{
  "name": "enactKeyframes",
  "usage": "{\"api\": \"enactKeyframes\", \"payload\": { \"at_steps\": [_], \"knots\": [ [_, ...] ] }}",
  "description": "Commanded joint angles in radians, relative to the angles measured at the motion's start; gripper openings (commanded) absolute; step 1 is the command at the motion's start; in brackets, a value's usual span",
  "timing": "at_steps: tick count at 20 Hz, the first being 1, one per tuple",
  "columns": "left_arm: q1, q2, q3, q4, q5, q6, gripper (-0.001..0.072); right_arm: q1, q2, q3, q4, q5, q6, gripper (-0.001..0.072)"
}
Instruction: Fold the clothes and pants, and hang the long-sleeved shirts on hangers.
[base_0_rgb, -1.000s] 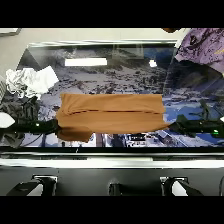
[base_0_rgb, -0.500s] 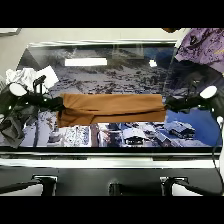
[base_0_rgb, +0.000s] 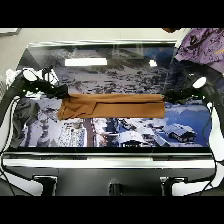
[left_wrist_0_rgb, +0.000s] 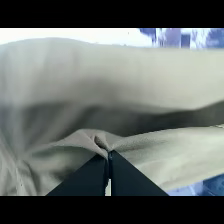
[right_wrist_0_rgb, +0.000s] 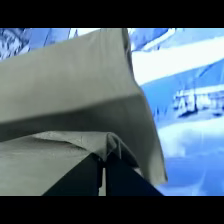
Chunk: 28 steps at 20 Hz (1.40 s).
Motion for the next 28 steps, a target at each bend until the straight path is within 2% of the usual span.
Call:
{"api": "enactKeyframes", "payload": {
  "at_steps": [1,5,6,7,8,9,10,11,14,15,16,18,21,28],
  "knots": [
    [0.0,-0.093,0.079,-0.009,-0.003,0.0,0.0019,0.006,-0.06,0.023,0.021,-0.029,0.002,0.0025],
    [0.0,-0.134,0.08,-0.018,0.015,0.0,0.0023,0.048,-0.111,0.023,0.019,-0.042,0.003,0.0027],
    [0.0,-0.134,0.08,-0.018,0.016,0.0,0.0048,0.048,-0.114,0.023,0.017,-0.041,0.005,0.0028],
    [0.0,-0.133,0.081,-0.018,0.023,-0.001,0.0171,0.048,-0.111,0.023,0.016,-0.034,0.017,0.008],
    [0.002,-0.132,0.087,-0.018,0.022,-0.004,0.0336,0.04,-0.109,0.034,-0.006,-0.01,0.051,0.0204],
    [0.003,-0.131,0.098,-0.016,0.021,-0.016,0.0448,0.028,-0.107,0.058,-0.027,0.03,0.085,0.0313],
    [0.007,-0.127,0.117,-0.015,0.015,-0.032,0.0554,0.01,-0.107,0.096,-0.032,0.088,0.109,0.0399],
    [0.012,-0.122,0.141,-0.01,0.003,-0.038,0.0601,-0.013,-0.103,0.135,-0.029,0.139,0.127,0.0441],
    [0.031,-0.077,0.218,0.037,-0.039,-0.038,0.0616,-0.113,-0.097,0.235,-0.001,0.242,0.136,0.0503],
    [0.034,-0.051,0.228,0.063,-0.039,-0.039,0.0616,-0.147,-0.098,0.238,0.026,0.25,0.127,0.0542],
    [0.034,-0.027,0.232,0.09,-0.039,-0.045,0.0616,-0.178,-0.11,0.238,0.073,0.265,0.091,0.0549],
    [0.032,0.01,0.232,0.122,-0.041,-0.049,0.0616,-0.208,-0.161,0.238,0.19,0.307,-0.003,0.0556],
    [0.029,0.031,0.232,0.123,-0.056,-0.051,0.0616,-0.198,-0.25,0.238,0.241,0.362,-0.104,0.0558],
    [0.029,0.029,0.232,0.125,-0.073,-0.064,0.0616,-0.168,-0.343,0.238,0.281,0.335,-0.164,0.0557]
  ]
}}
